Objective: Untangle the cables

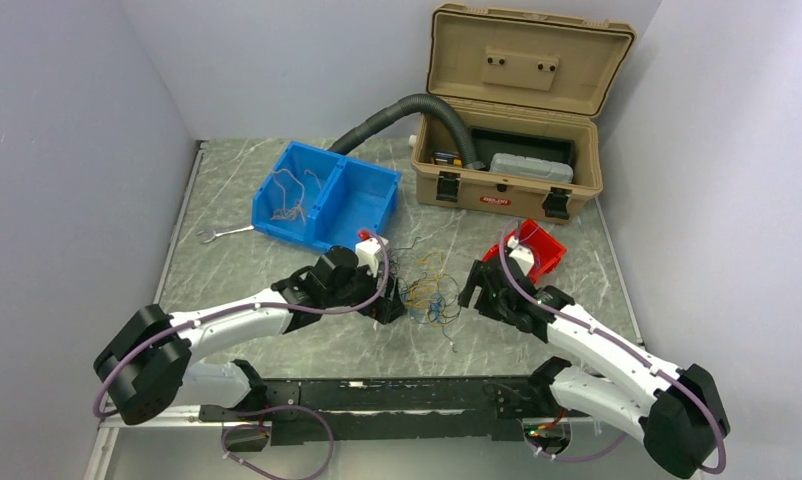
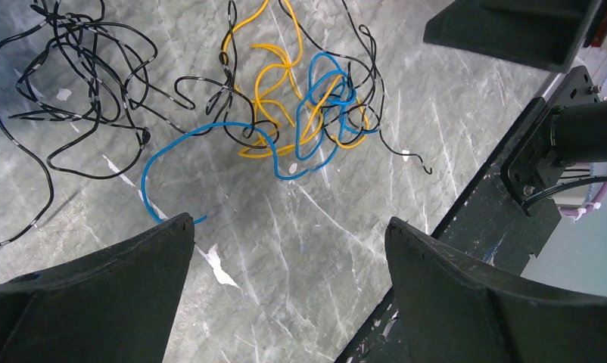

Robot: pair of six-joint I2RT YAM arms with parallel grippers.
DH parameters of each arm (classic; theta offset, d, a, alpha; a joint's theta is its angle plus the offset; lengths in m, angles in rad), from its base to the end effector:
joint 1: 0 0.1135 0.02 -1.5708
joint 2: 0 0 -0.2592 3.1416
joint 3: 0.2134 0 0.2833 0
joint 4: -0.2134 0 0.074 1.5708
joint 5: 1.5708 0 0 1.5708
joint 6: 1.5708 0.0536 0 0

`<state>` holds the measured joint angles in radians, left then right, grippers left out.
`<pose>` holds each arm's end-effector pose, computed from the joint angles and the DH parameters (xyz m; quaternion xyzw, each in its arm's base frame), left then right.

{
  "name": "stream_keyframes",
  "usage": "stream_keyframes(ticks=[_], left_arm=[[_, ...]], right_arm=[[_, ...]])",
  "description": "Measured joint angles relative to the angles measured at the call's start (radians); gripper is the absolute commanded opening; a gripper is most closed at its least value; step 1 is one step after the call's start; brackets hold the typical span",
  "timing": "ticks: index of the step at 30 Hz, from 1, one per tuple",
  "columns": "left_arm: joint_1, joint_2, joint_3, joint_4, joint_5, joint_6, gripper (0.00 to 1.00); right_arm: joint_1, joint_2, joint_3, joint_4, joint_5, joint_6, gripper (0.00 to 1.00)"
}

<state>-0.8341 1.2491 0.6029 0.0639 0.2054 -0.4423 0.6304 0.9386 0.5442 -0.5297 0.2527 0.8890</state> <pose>0.1940 -0.2302 0.1710 0.2182 0.8495 -0.3536 0.3252 0.1867 0.1197 0.1711 0.1610 0.9276 0.1305 0.3108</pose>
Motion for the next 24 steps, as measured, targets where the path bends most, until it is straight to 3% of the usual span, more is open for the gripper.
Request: stream_keyframes(ticks=[8, 17, 24], left_arm=[[0.011, 0.000, 0.021, -0.021, -0.011, -0.013, 0.99], [0.108, -0.106, 0.001, -0.043, -0.009, -0.048, 0.99], [0.112, -0.059, 0.002, -0.041, 0.034, -0.048, 0.97]], right_arm=[[0.015, 0.057, -0.104, 0.226, -0.161, 0.040, 0.85], [0.161, 0.195, -0.050, 0.583, -0.289, 0.025, 0.84], [0.159, 0.085, 0.033, 0.475, -0.181, -0.045, 0.80]])
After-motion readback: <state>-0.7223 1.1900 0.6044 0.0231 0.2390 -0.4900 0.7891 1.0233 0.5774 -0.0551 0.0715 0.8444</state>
